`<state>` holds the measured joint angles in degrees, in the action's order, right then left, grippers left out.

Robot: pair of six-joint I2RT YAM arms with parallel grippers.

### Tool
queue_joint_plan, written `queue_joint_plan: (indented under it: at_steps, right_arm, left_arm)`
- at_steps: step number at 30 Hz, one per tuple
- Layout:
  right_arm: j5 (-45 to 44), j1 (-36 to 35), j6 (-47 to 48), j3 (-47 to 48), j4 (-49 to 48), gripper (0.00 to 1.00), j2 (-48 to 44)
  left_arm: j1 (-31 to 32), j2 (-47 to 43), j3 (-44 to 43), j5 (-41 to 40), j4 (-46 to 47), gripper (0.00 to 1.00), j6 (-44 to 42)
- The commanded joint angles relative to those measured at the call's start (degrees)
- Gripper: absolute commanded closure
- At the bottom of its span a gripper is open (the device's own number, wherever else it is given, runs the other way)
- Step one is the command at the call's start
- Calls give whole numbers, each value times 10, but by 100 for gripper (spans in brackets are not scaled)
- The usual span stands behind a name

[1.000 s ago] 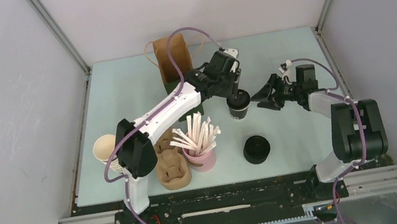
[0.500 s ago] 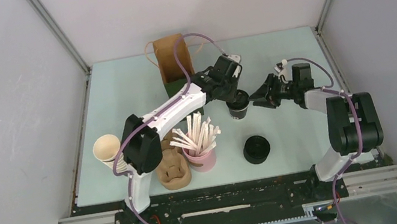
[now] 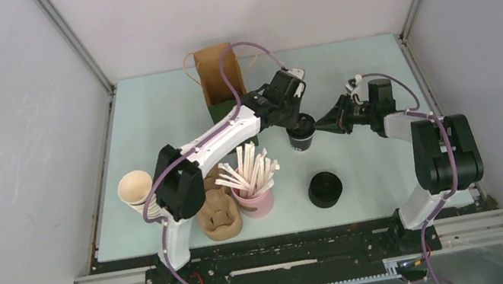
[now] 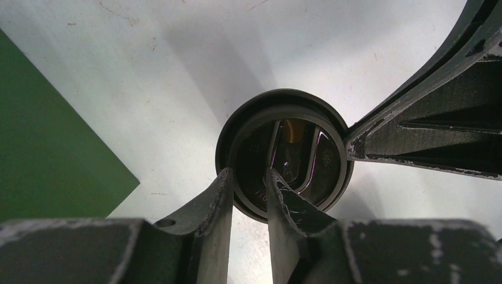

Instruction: Pack the takeout coffee

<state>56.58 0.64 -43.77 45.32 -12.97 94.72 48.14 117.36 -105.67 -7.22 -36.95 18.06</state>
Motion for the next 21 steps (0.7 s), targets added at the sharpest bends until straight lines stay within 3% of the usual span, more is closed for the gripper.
queue_joint_plan:
  at_steps: [1,11,21]
  right_arm:
    - [-12,-22,6,9,18,82,-17]
    - [-118,-44,86,-11,86,95,-10]
    - [-191,-59,108,-64,41,100,34]
  left_arm:
    - [3,2,22,24,11,70,13]
    - [1,-6,80,10,29,72,21]
    - [2,-15,127,9,48,74,31]
